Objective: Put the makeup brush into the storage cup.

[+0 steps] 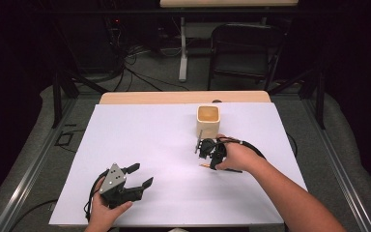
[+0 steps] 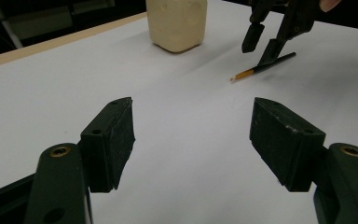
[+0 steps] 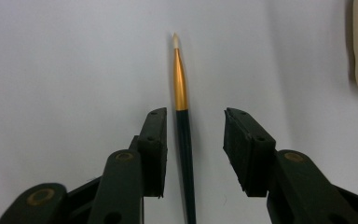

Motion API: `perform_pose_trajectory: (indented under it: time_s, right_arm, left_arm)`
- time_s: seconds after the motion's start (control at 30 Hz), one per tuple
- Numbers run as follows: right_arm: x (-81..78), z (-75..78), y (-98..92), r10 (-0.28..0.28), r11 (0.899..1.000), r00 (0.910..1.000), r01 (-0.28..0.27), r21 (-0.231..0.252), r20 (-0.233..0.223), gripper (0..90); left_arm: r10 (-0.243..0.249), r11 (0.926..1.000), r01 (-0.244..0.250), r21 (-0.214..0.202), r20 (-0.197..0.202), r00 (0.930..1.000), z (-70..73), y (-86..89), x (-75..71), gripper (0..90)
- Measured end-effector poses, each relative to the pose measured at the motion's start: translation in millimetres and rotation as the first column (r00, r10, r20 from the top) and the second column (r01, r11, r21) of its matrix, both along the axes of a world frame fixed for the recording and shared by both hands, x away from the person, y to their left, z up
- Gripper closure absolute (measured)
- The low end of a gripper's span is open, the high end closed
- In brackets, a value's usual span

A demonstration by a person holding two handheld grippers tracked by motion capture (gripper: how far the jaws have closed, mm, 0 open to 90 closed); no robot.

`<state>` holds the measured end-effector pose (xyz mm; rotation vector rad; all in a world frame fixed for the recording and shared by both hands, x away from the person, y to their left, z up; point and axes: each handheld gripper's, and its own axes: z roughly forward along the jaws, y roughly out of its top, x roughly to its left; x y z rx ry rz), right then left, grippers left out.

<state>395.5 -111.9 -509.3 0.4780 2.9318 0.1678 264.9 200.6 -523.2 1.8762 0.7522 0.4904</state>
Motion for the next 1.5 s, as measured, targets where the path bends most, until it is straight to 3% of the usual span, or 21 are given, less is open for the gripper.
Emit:
perform_pose_trajectory:
  time_s: [0.2, 0.47, 0.5, 0.87, 1.07, 1.5]
  right_arm:
    - [0.2, 0.2, 5.2, -0.006, 1.0, 1.0, 0.006, 0.011, 0.005, 64.0]
    - [3.9, -3.4, 9.1, -0.019, 1.0, 0.9995, 0.019, -0.003, -0.027, 68.5]
    - [3.9, -3.4, 9.1, -0.019, 1.0, 0.9995, 0.019, -0.003, -0.027, 73.0]
    - [4.6, -6.1, 10.4, -0.012, 1.0, 0.9992, 0.012, -0.006, -0.038, 75.7]
    - [3.8, -9.0, 13.0, 0.022, 1.0, 0.999, -0.023, -0.017, -0.039, 77.2]
    - [5.7, -12.9, 13.2, 0.016, 1.0, 0.9988, -0.017, -0.023, -0.045, 77.7]
  left_arm:
    - [0.001, 1.0, -0.001, 0.0, 0.0, 1.0, -0.2, -0.3, -0.1, 30.7]
    - [0.0, 1.0, 0.0, 0.003, 0.001, 1.0, -0.1, -0.2, -0.2, 30.7]
    - [0.0, 1.0, 0.0, 0.003, 0.001, 1.0, -0.1, -0.2, -0.2, 30.7]
    - [-0.001, 1.0, 0.001, 0.001, 0.0, 1.0, 0.0, -0.1, -0.3, 30.7]
    - [-0.001, 1.0, 0.001, 0.002, 0.0, 1.0, 0.0, 0.0, -0.2, 30.7]
    - [-0.005, 1.0, 0.005, 0.004, -0.001, 1.0, -0.1, -0.1, -0.2, 30.7]
